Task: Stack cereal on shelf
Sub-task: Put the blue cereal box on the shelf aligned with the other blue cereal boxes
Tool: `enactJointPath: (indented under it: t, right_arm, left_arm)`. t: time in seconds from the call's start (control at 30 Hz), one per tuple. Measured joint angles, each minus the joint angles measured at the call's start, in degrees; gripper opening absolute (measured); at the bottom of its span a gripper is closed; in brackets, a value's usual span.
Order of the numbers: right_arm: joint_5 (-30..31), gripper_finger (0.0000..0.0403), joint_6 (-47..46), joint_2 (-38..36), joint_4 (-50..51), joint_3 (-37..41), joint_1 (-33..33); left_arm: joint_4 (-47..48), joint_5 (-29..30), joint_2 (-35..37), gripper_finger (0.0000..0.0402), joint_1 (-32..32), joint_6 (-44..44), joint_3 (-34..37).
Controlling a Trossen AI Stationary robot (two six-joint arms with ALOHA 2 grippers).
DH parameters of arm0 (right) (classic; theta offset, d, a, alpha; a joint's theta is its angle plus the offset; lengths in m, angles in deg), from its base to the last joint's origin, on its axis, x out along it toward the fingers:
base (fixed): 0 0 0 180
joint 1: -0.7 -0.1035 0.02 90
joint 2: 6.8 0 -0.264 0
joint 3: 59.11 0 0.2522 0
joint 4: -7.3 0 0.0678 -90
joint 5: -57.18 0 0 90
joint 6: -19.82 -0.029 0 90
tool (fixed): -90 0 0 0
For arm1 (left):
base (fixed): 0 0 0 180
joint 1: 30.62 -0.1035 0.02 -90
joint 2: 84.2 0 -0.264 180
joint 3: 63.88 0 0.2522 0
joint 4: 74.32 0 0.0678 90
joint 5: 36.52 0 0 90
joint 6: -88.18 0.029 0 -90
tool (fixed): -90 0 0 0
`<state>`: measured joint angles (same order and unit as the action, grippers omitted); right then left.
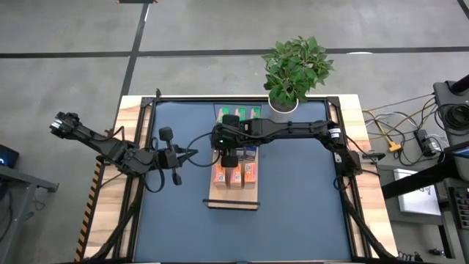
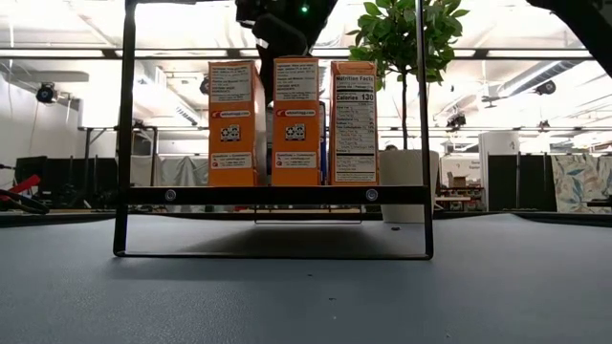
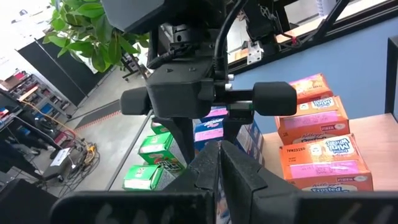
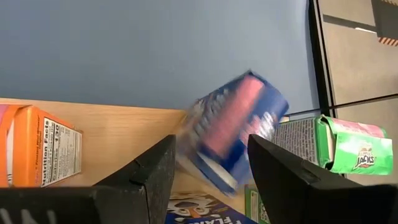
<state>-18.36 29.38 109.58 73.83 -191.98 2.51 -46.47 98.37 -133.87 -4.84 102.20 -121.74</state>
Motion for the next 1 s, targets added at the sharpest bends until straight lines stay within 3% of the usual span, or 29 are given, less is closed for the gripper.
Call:
enactJointPath:
  t: [0.3,0.53,0.77,0.87,1.0]
  right_arm:
    - [0.1,0.0187,0.0,-1.2,1.7,-2.5,-0.8]
    - [0.1,0.0185,0.3,-5.4,4.9,-3.4,-3.2]
    - [0.1,0.0133,-0.7,-9.4,10.3,-3.1,-5.9]
    - [0.1,0.0099,-1.8,-10.1,13.2,-2.9,-6.9]
    - [0.1,0.0054,-3.5,-10.3,17.6,-2.8,-8.1]
  left_arm:
    - [0.0,0.0,0.0,0.0,0.0,-1.6,1.0]
    - [-3.8,0.5,0.0,0.0,-0.6,-3.6,7.3]
    - [-15.0,5.1,0.1,0.0,-6.4,3.1,14.1]
    - [-18.4,1.0,0.1,0.0,-11.7,4.3,15.9]
    - [-24.8,-11.0,0.1,0.0,-20.2,4.3,19.5]
